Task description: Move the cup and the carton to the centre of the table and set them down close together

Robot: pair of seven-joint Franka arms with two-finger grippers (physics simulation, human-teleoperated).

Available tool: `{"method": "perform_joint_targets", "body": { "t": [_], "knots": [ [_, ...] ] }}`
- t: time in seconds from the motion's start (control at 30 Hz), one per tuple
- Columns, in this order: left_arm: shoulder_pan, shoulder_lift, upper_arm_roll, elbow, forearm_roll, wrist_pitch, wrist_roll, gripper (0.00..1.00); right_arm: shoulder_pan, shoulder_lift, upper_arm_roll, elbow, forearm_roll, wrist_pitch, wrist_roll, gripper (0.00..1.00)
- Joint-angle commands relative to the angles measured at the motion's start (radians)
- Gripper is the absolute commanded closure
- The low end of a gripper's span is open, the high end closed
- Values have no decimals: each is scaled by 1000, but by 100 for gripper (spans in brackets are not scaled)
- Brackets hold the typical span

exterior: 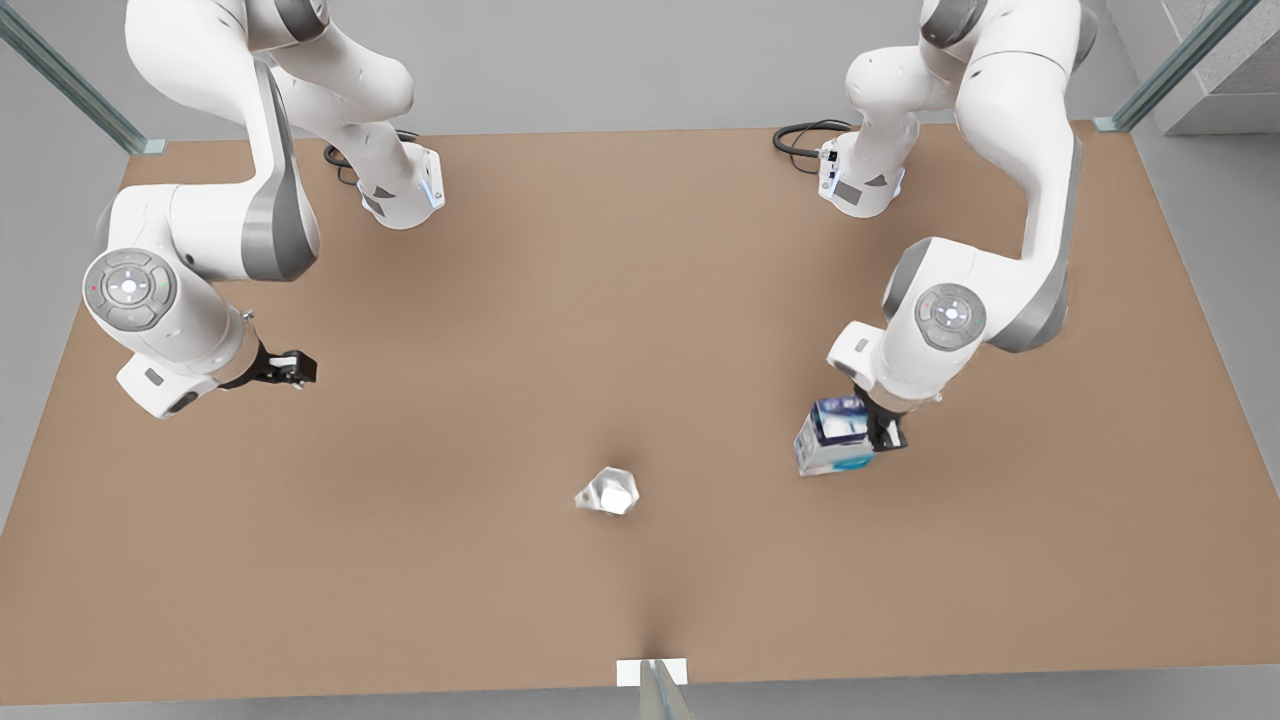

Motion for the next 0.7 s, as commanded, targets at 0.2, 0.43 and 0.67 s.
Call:
{"method": "perform_joint_targets", "body": {
  "t": [0.2,0.43,0.67],
  "knots": [
    [-325,84,7,14,-132,31,-209,44,-8,-2,0,2,0,-2,0,0],
    [-485,182,95,92,-143,46,-315,44,-6,-2,-2,2,0,-3,0,0],
    [-607,196,208,84,-118,112,-309,38,0,-2,-2,2,0,-5,0,0]
  ]
}}
